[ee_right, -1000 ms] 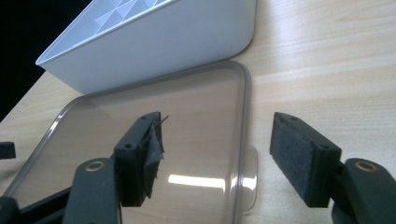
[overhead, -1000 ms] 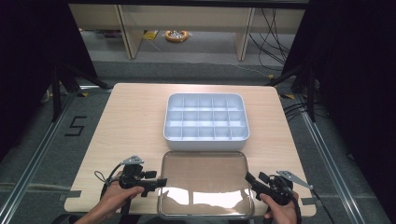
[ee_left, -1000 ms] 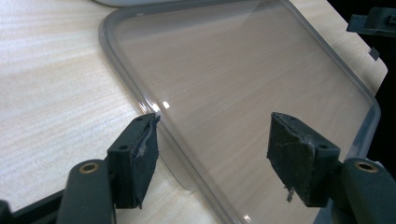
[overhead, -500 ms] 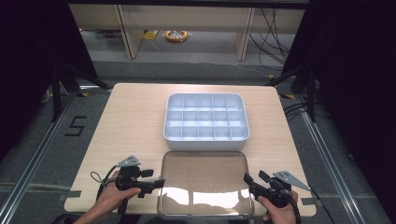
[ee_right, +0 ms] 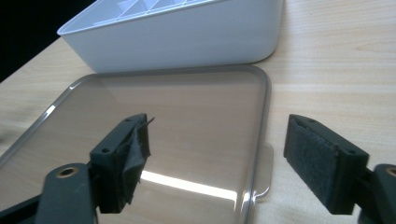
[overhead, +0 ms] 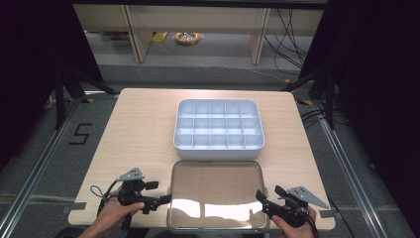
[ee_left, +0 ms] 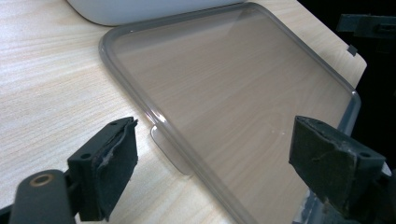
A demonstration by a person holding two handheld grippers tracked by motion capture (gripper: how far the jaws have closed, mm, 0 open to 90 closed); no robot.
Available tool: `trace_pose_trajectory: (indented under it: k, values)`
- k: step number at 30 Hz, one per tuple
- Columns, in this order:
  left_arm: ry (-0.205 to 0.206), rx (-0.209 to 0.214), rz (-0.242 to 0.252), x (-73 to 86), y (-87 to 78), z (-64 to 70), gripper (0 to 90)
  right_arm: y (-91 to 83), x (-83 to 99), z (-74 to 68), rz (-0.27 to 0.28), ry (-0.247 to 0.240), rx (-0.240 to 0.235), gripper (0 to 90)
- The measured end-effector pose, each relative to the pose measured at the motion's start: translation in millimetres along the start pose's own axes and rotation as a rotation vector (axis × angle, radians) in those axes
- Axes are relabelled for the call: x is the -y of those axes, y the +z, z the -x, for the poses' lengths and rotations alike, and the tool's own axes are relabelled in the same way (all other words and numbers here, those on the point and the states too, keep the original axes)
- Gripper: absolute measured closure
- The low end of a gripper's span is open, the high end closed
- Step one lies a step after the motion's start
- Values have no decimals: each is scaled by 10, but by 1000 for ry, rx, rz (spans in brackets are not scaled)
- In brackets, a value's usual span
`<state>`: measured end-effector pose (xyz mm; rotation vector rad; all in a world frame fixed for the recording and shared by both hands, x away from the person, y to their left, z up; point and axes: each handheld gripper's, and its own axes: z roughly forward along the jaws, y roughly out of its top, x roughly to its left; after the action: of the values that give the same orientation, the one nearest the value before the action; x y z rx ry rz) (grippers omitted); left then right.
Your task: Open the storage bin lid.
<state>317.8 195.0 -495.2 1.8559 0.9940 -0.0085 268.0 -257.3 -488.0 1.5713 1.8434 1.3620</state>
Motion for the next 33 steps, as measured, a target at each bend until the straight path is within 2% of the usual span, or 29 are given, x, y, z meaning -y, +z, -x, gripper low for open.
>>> trace_pose_trajectory:
  k: [2, 3, 4, 5, 6, 7, 8, 9, 10, 11, 13, 16, 17, 18, 21, 22, 23, 24, 26, 27, 29, 30, 31, 32, 33]
  values:
    - [13, -4, -2, 12, -16, 15, 147, -40, 19, -46, -19, 52, -10, 196]
    - [17, -2, 1, 19, -20, 20, 147, -44, 34, -37, -11, 33, 0, 188]
    - [21, -4, -4, 25, -31, 23, 147, -61, 37, -28, -11, 18, -17, 178]
    - [22, 2, -3, 33, -33, 21, 147, -76, 54, -32, -2, -6, -10, 167]
    - [20, -3, -7, 38, -40, 27, 147, -76, 54, -32, -2, -6, -10, 167]
    - [26, -3, -8, 46, -49, 27, 147, -100, 61, -69, -18, 43, -7, 167]
    - [31, -18, -7, 54, -57, 37, 147, -119, 70, -84, -25, 52, -8, 167]
    - [55, 3, -3, 56, -56, 23, 147, -117, 77, -56, -14, -1, 1, 168]
    - [54, 5, -1, 61, -60, 25, 147, -113, 94, -57, -7, -9, -16, 168]
    - [55, 5, -4, 67, -72, 28, 147, -124, 100, -58, -15, -12, -9, 169]
    - [69, 3, -6, 87, -95, 30, 147, -152, 130, -83, -27, -4, -24, 173]
    - [68, -7, -15, 115, -122, 42, 147, -167, 152, -86, -33, -16, -9, 176]
    - [67, -15, -21, 133, -131, 51, 148, -176, 160, -95, -36, -11, -8, 176]
    - [66, -27, -32, 149, -141, 62, 155, -202, 181, -128, -50, 20, -10, 181]
    - [51, -27, -44, 192, -166, 96, 159, -207, 197, -120, -53, 0, -23, 181]
    - [62, -33, -50, 201, -182, 100, 159, -229, 208, -169, -67, 62, -18, 181]
    - [33, -38, -48, 217, -199, 141, 158, -216, 213, -123, -50, 1, -26, 182]
    - [41, -25, -46, 226, -210, 137, 158, -251, 223, -144, -68, 14, -4, 183]
    - [38, -20, -40, 244, -221, 145, 158, -251, 229, -138, -57, 3, -3, 182]
    - [36, -22, -47, 251, -232, 144, 159, -270, 238, -161, -61, 34, -21, 182]
    - [37, -24, -49, 262, -246, 149, 158, -278, 253, -151, -64, 19, -26, 182]
    - [38, -29, -45, 268, -250, 155, 159, -287, 263, -165, -63, 35, -30, 183]
    - [31, -21, -39, 272, -251, 161, 158, -312, 267, -161, -66, 18, -5, 182]
    - [32, -18, -40, 274, -256, 162, 158, -304, 278, -158, -50, 17, -15, 182]
    - [36, -20, -41, 276, -261, 160, 158, -315, 282, -162, -58, 24, -24, 183]
